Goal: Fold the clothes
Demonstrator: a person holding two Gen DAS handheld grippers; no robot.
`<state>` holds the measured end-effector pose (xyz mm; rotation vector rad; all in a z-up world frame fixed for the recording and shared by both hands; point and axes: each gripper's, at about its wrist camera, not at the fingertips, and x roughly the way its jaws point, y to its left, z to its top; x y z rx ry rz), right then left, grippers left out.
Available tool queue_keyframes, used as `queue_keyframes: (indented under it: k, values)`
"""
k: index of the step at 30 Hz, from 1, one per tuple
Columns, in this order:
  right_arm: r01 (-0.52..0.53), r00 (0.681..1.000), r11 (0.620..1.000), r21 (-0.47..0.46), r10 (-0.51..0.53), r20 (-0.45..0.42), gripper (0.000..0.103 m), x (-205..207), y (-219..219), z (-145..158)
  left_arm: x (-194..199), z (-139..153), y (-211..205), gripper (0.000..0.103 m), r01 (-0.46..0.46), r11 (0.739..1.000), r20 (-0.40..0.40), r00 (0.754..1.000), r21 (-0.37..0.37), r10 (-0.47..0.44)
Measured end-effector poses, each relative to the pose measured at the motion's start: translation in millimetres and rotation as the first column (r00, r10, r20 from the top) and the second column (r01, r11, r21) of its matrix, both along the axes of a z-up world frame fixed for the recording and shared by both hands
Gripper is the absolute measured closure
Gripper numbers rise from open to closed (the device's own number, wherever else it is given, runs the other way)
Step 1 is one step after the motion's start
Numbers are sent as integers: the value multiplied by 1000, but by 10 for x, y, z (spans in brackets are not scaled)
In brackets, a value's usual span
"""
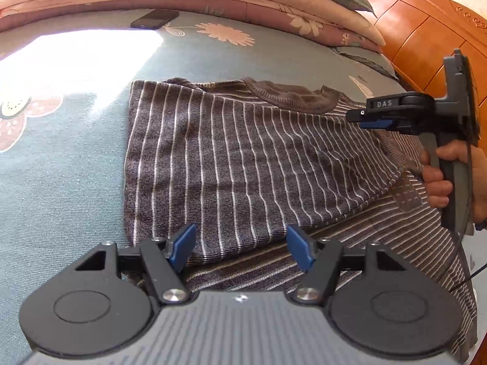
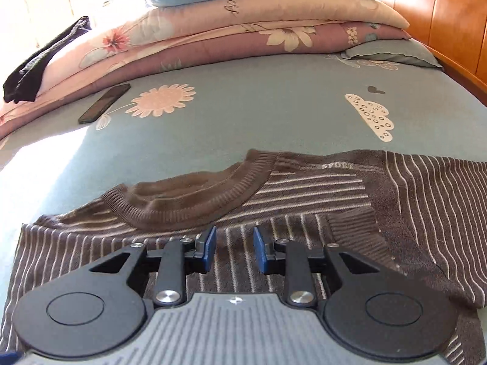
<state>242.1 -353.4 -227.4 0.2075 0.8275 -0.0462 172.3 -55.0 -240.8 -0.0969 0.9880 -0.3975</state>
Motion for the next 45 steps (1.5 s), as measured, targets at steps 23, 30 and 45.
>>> queue_keyframes:
  k: [23,30,45]
  values:
    - [-86,990,995,51,91,-106,60,-1018,-529,110,1474,112,-605,39,-7,987,211,977,158,-27]
    - [-56,990,992,111,69,-119,59,-972,-485,-18,1757,-152,-554,37,12,982,157,987,190,-43]
    - [62,997,975,214,-50,-64,59,-959,-1102,343,667,543,-1412,37,119,992,141,982,44,-124]
